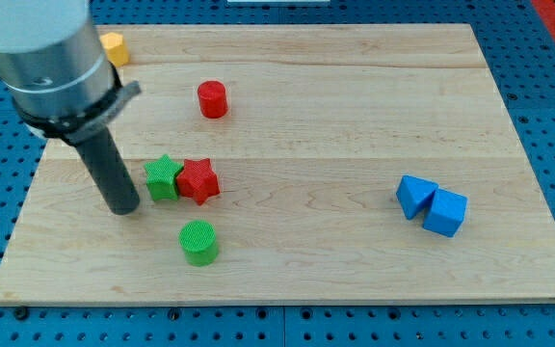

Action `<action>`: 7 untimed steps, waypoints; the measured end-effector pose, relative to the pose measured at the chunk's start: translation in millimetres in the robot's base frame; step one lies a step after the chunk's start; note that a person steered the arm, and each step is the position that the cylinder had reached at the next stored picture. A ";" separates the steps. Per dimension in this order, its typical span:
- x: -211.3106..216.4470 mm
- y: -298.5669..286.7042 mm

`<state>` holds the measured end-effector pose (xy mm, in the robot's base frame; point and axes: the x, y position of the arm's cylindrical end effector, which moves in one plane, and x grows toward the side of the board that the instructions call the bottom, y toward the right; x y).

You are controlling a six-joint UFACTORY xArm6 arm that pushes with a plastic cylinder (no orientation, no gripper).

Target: Push the green star into the green circle

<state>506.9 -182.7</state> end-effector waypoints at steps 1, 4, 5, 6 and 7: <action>-38.0 2.1; -45.5 24.5; -44.7 5.4; -17.1 45.9; 0.9 71.3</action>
<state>507.7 -111.5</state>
